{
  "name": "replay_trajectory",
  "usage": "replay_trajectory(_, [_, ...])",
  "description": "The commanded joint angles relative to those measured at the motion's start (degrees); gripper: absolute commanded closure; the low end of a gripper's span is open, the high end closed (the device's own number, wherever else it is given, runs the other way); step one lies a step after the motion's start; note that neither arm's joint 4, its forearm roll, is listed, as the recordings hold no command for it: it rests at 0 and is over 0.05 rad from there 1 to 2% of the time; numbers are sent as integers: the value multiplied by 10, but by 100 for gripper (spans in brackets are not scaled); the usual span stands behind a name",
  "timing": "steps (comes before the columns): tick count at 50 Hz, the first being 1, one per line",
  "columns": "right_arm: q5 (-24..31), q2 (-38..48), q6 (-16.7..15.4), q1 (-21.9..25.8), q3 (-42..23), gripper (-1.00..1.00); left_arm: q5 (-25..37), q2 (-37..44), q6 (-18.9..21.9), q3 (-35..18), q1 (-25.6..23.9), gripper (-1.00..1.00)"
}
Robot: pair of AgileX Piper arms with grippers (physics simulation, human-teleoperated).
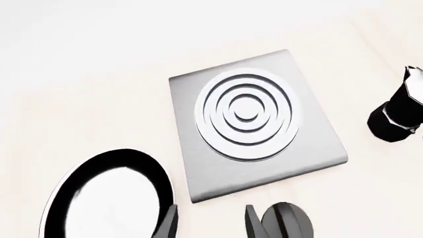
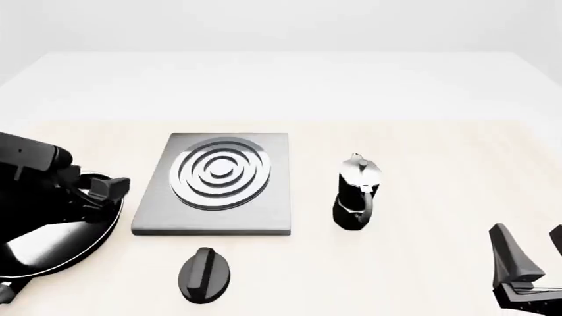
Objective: Turn on the stove and put the moka pot on it.
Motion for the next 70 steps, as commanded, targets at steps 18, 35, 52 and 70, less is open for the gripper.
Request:
replay_trajectory(18, [16,-21,18,-8,0,-100,53,157,-85,-37,-108,-100])
replay_trajectory(35, [17,-24,29,-9,0,-100,32,192,-137,-17,-156,-100])
replay_trajectory(52, [10,-16,45,-8,0,-100,7,225,-144,-19,-167,-100])
replay_trajectory(70, [1,-5,51,-6,0,-100,-9,252,-148,-27,-173,-100])
